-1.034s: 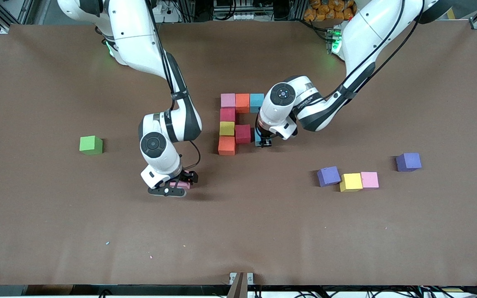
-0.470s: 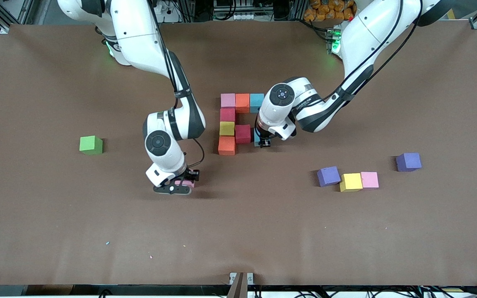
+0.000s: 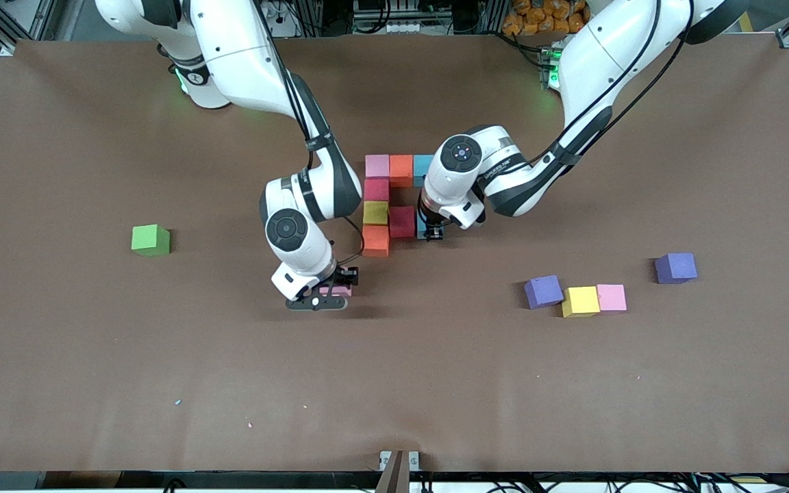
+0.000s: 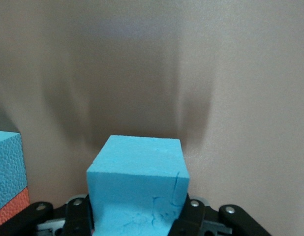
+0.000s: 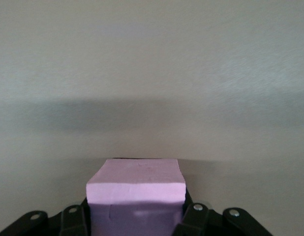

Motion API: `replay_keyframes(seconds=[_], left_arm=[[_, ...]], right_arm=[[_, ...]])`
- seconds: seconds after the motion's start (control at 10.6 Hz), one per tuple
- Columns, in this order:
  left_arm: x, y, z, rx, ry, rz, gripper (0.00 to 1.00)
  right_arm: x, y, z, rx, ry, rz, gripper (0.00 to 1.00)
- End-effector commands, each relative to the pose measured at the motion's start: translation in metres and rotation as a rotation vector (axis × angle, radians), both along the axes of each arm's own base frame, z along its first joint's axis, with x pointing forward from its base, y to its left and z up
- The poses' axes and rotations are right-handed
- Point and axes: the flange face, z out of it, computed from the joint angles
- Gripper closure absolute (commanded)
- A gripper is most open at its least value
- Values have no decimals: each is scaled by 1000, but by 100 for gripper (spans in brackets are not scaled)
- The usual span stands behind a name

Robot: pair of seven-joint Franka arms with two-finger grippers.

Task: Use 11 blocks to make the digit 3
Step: 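Carry the pink cube below orange while the left gripper holds cyan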

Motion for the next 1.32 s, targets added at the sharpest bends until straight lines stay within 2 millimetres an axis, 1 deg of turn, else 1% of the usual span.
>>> replay_keyframes(seconds=[0.0,0.09,0.28,0.38,0.56,0.75,0.85,1.22], left_arm=[[-2,-3,-2,3,-22,17,100],[-2,-3,-2,2,-21,14,100],[-2,-3,-4,3,-20,16,100],[-2,-4,-4,3,-19,15,100],[-4,-6,-4,3,-22,7,100],[-4,-6,-4,0,-23,6,100],[-4,-7,-4,-6,-24,7,100],[-5,-7,-7,-6,-20,6,100]], right_arm=[[-6,16,11,52,45,-60,100],[-14,30,14,55,69,-85,100],[-17,50,25,56,74,-117,100],[-17,53,21,57,79,-136,100],[-19,62,21,48,76,-183,100],[-26,70,18,11,62,-154,100],[-30,74,16,-1,63,-173,100],[-33,79,15,-34,42,-172,100]])
